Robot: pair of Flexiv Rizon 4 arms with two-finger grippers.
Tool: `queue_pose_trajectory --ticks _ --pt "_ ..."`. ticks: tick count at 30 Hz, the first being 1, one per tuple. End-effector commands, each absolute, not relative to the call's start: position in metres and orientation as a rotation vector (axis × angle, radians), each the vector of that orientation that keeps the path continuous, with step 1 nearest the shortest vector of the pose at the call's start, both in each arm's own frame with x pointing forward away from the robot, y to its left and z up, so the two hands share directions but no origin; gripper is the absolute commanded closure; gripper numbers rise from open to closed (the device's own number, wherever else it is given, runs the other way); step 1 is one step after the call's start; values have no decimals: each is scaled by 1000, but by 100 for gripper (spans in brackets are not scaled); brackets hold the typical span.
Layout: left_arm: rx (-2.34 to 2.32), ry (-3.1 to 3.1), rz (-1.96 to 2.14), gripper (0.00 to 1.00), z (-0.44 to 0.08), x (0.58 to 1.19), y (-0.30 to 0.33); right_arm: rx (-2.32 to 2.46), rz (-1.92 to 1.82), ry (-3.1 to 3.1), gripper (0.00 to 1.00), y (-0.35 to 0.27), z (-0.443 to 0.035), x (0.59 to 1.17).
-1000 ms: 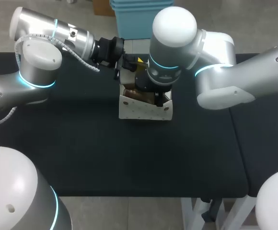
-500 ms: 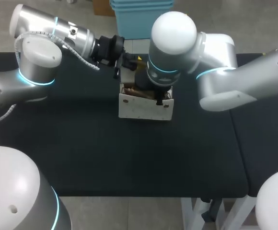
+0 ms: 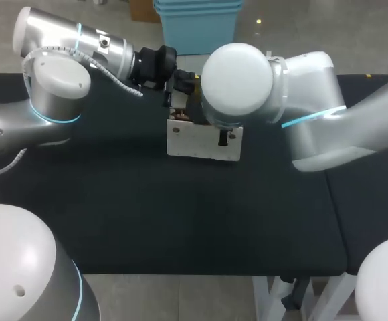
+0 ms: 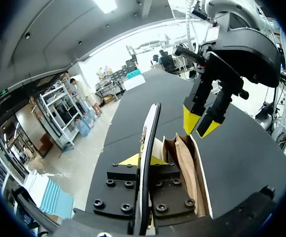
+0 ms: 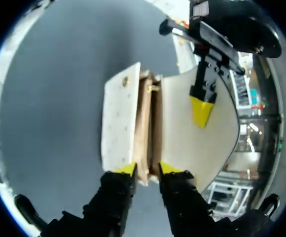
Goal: Pick up the bag, open it, inspect its contents, close it, and place it on the opposite side
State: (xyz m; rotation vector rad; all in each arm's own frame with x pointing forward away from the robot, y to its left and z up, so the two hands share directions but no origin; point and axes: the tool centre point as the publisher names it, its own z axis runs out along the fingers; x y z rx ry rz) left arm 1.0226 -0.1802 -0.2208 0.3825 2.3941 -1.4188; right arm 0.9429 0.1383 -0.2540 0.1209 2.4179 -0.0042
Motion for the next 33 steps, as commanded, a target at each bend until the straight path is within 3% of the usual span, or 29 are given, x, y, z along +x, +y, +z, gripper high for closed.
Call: queue_pose_trajectory --ticks 1,11,28,33 --pt "382 2394 -1457 100 -233 1032 -178 131 8 2384 100 133 -253 923" --pt "380 2376 -1403 100 -280 1054 -180 158 38 2435 100 136 -274 910" --pt "400 2272 -1337 100 -309 1040 -167 151 81 2468 100 155 -310 908" --pt "414 2255 -1328 100 -316 1041 -166 157 61 2453 90 160 -328 905"
